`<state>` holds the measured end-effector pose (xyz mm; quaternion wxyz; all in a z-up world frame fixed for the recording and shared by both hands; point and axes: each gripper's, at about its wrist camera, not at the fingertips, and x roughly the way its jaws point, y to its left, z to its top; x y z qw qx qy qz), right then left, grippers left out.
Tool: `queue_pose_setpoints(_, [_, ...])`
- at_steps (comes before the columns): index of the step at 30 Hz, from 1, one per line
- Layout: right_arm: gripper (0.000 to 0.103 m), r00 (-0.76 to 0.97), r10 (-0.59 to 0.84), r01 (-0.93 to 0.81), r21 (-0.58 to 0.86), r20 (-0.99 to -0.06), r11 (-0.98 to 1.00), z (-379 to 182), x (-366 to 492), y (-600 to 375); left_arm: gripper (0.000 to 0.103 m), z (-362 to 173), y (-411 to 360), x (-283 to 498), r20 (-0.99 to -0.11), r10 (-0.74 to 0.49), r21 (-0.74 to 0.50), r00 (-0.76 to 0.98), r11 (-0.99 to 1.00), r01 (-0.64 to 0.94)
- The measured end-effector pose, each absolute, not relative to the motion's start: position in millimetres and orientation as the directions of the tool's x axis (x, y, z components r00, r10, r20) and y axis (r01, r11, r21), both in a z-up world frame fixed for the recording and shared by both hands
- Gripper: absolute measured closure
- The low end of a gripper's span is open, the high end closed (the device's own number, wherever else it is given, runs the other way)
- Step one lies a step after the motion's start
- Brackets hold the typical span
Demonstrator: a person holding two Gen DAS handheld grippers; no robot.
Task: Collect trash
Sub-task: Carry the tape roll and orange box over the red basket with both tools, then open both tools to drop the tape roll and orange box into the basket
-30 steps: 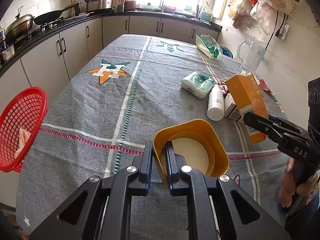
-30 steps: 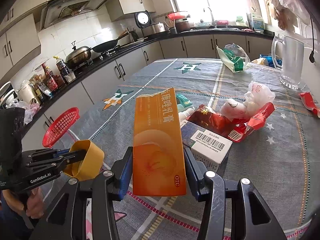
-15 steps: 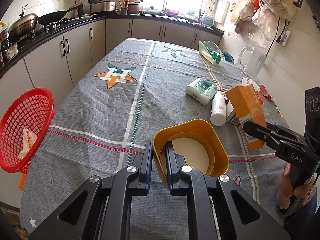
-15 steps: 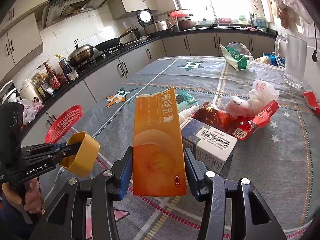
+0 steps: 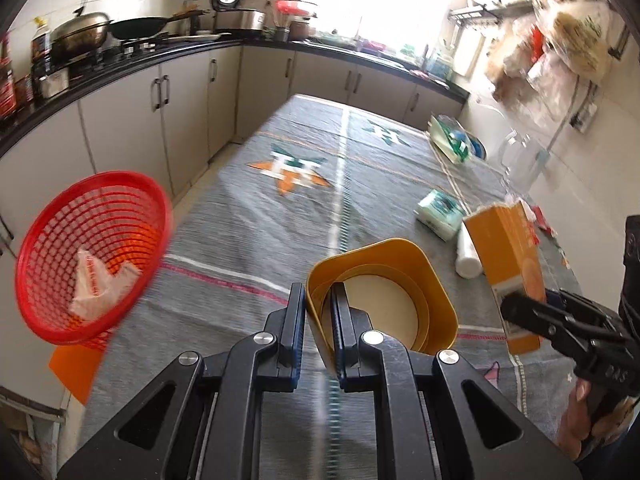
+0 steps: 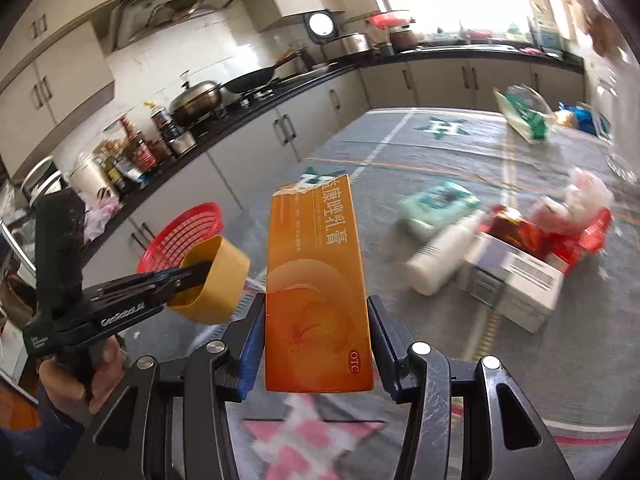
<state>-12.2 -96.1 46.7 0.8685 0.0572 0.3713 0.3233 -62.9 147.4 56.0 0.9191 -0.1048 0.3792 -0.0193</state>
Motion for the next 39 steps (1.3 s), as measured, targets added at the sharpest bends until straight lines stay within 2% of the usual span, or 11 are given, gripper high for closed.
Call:
queue_pose_setpoints(11, [0.050, 0.424, 0.660, -0.605, 0.348, -0.620, 0.716, 66.2, -3.9, -6.1, 0.091, 74.1, 254.6, -84.7, -0.648, 0.023, -0.235, 0.761, 0.945, -0.229])
queue_pose_setpoints(19, [0.050, 0.330, 0.688, -0.677, 0.346, -0.646, 0.650, 73.5, 4.4, 88.0, 0.091, 57.8, 334.0, -91.1, -0.665, 0.116, -0.252, 0.738, 0.895, -0.368])
queue_pose_setpoints(28, [0.050, 0.260, 0.670, -0.684, 0.357, -0.696, 0.636, 55.2, 36.0, 167.2, 0.091, 28.0, 365.1, -81.0, -0.706, 0.179, -0.192, 0.686, 0.883, -0.428])
queue_pose_setpoints(39, [0.048, 0.211, 0.639, -0.653, 0.380, -0.739, 0.655, 24.3, 66.9, 205.8, 0.091, 10.5, 377.9, -69.4, -0.727, 0.171, -0.192, 0.665, 0.879, -0.437])
